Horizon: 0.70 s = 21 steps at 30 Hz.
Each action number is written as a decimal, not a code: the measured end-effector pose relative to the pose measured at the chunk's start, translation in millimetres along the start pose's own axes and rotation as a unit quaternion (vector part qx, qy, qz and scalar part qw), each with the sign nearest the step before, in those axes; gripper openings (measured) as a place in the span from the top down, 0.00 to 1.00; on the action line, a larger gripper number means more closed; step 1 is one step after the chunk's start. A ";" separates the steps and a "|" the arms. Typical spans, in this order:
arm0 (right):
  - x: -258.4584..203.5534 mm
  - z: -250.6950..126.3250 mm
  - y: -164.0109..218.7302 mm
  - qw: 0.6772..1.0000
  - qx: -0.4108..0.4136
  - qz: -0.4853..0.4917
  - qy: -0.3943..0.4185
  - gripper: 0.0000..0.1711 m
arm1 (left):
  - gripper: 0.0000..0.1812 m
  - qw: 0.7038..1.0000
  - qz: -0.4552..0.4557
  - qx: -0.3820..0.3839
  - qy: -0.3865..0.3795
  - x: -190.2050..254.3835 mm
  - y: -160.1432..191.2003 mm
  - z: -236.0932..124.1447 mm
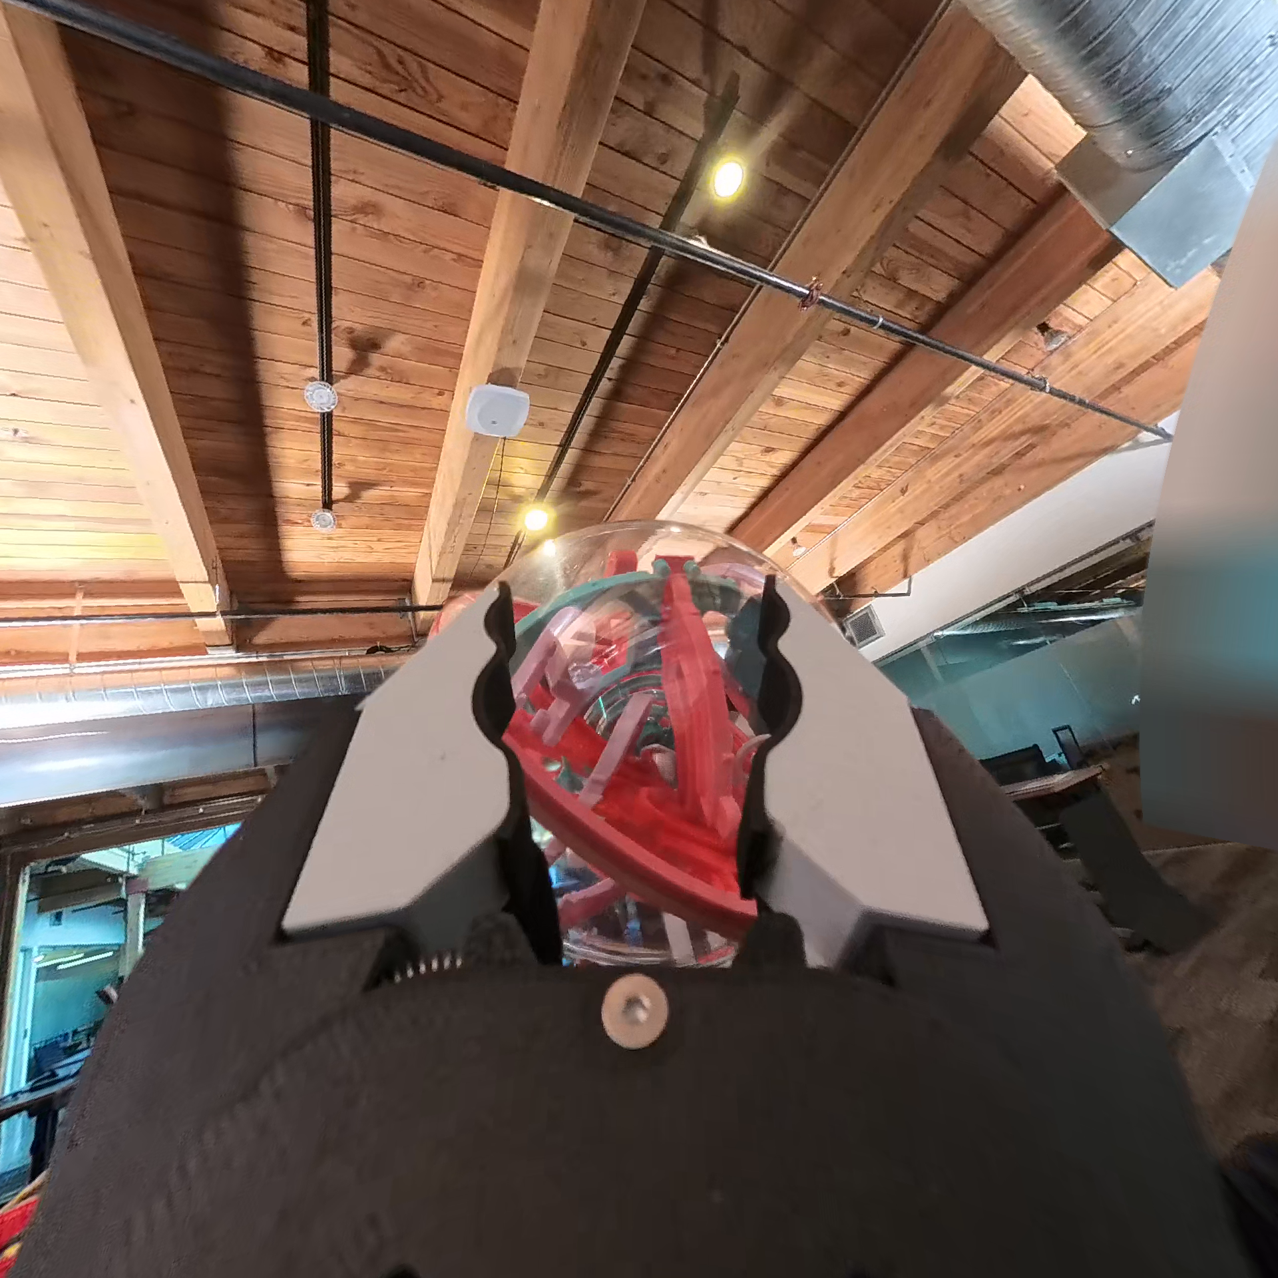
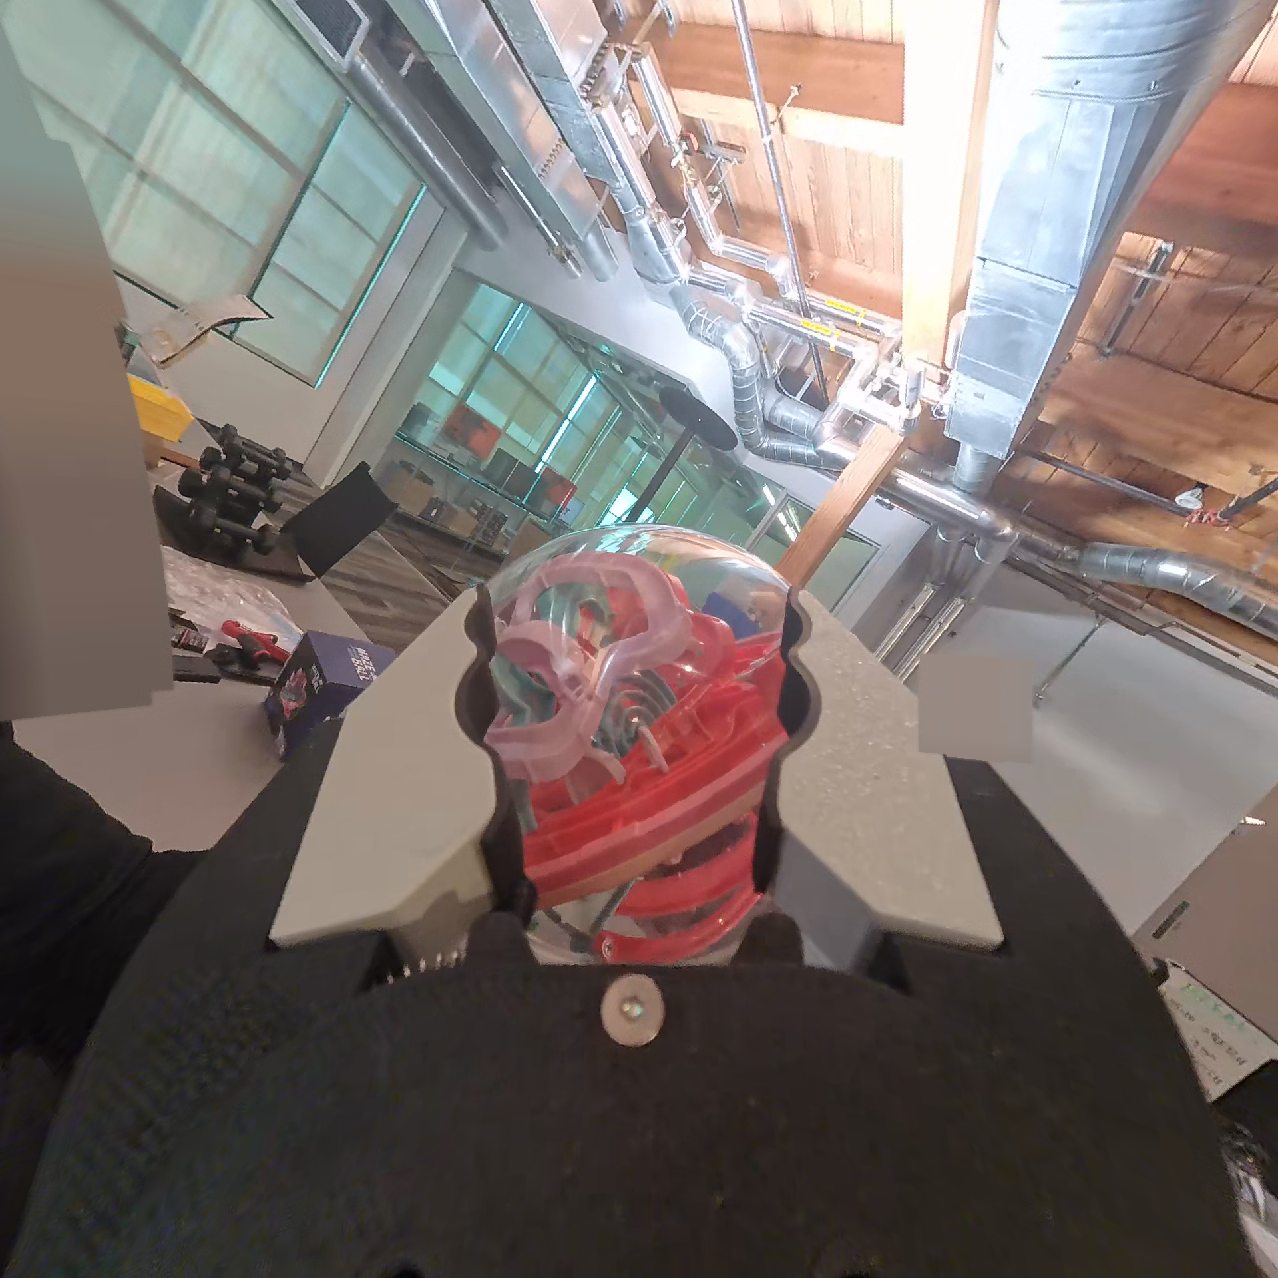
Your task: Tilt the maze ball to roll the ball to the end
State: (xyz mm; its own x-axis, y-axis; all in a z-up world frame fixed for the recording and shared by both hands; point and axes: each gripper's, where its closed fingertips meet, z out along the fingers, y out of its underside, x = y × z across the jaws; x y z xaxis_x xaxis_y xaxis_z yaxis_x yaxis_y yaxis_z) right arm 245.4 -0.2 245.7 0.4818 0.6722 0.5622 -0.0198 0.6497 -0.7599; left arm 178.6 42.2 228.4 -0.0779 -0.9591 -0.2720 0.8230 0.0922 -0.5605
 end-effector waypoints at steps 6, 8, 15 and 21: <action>16.5 -7.8 21.4 0.998 0.008 0.054 0.001 0.52 | 0.63 0.999 -0.003 -0.038 -0.038 -13.1 13.4 -2.9; 22.1 -11.6 29.3 0.997 0.013 0.081 -0.001 0.52 | 0.64 0.997 0.003 -0.051 -0.056 -15.8 18.8 -4.9; 33.0 -17.8 56.6 0.992 0.019 0.126 0.002 0.54 | 0.65 0.994 -0.015 -0.069 -0.087 -31.1 36.0 -19.4; 49.9 -24.3 86.5 0.978 0.035 0.204 0.001 0.55 | 0.68 0.988 -0.016 -0.083 -0.126 -46.3 49.6 -33.3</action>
State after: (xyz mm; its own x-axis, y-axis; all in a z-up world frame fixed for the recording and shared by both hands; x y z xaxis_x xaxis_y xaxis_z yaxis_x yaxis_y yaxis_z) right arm 289.0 80.9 200.1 0.4230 0.8799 0.2165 -0.2706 0.3506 -0.8966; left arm 204.3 100.0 187.2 0.0579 -0.9965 -0.0597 0.7174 0.0831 -0.6917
